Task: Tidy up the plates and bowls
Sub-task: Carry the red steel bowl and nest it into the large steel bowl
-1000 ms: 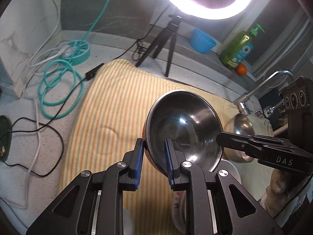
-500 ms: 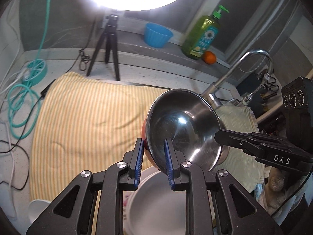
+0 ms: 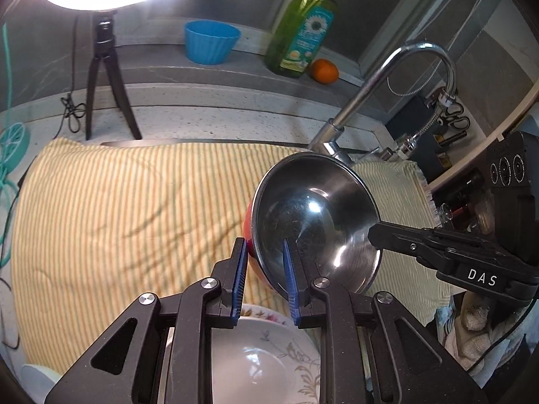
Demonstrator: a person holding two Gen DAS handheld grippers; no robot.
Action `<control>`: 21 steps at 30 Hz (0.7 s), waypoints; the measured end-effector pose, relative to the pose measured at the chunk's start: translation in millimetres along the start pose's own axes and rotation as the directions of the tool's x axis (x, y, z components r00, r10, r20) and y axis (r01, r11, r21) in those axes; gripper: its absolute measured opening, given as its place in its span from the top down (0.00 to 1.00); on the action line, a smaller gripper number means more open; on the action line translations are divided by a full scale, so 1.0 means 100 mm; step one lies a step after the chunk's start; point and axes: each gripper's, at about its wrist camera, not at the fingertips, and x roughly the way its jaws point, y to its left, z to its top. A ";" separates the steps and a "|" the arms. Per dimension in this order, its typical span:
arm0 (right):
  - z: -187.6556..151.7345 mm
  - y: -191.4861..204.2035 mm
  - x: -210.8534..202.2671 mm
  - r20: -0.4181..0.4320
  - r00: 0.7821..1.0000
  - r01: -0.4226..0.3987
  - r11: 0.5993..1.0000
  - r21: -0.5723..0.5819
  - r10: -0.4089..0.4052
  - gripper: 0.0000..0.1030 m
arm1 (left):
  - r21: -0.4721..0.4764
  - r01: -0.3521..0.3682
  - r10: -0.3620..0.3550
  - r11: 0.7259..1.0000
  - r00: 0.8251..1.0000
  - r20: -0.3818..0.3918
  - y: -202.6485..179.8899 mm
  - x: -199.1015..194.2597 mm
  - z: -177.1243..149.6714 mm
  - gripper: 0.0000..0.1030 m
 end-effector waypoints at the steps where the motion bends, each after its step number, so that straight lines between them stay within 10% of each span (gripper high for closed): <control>1: 0.00 -0.06 0.00 -0.001 1.000 0.006 1.000 0.008 -0.006 0.91 | 0.009 -0.002 0.002 1.000 1.000 -0.008 -0.04 0.05 0.01 0.81; 21: -0.03 -0.55 0.38 -0.079 0.993 0.089 0.995 0.044 -0.085 0.91 | 0.063 -0.049 0.058 0.997 0.989 -0.136 -0.21 0.65 0.01 0.81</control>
